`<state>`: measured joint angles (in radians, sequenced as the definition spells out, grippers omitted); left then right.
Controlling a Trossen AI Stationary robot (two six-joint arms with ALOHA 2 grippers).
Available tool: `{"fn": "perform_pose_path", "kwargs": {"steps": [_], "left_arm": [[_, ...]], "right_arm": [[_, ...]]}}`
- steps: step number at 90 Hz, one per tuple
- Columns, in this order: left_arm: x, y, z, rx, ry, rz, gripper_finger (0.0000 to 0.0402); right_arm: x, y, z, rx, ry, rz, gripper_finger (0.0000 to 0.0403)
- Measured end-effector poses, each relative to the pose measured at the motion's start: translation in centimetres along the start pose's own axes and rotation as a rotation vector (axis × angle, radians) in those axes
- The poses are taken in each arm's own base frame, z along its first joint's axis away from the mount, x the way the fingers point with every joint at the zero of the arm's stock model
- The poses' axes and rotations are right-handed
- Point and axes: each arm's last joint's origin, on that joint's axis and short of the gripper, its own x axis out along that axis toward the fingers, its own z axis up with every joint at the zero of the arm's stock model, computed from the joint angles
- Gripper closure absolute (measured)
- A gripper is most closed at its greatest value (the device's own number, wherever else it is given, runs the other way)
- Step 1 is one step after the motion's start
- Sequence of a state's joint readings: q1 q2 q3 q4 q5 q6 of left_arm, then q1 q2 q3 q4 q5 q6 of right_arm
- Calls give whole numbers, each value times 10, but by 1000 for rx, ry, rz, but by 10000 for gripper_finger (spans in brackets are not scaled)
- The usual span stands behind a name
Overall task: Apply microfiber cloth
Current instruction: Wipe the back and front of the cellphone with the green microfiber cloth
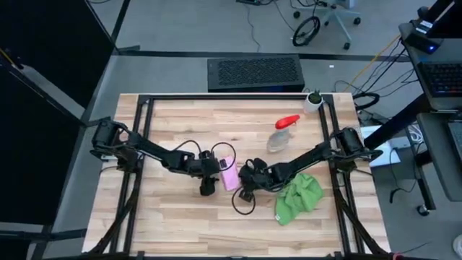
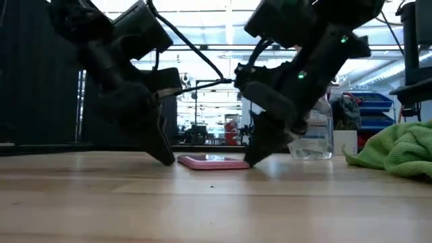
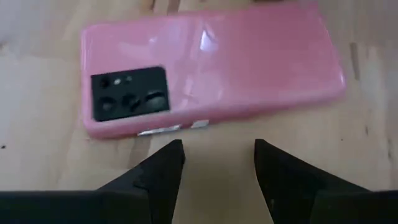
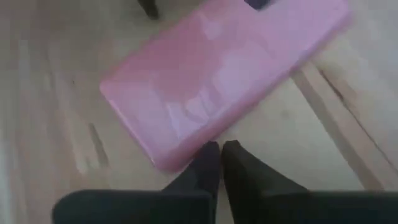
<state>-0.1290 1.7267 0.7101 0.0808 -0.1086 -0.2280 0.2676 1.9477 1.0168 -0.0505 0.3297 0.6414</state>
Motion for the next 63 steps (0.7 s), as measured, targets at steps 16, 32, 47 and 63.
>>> {"fn": "perform_pose_path", "kwargs": {"steps": [16,32,47,63], "left_arm": [[-1,3,1,-6,-2,12,218],[-1,3,1,-1,-1,10,218],[-1,3,1,-1,0,10,217],[-1,3,0,0,5,11,217]], "right_arm": [[2,4,2,13,-33,40,392],[-10,0,7,82,4,44,343],[-34,-5,18,119,3,36,262],[-44,-10,22,117,7,13,191]]}}
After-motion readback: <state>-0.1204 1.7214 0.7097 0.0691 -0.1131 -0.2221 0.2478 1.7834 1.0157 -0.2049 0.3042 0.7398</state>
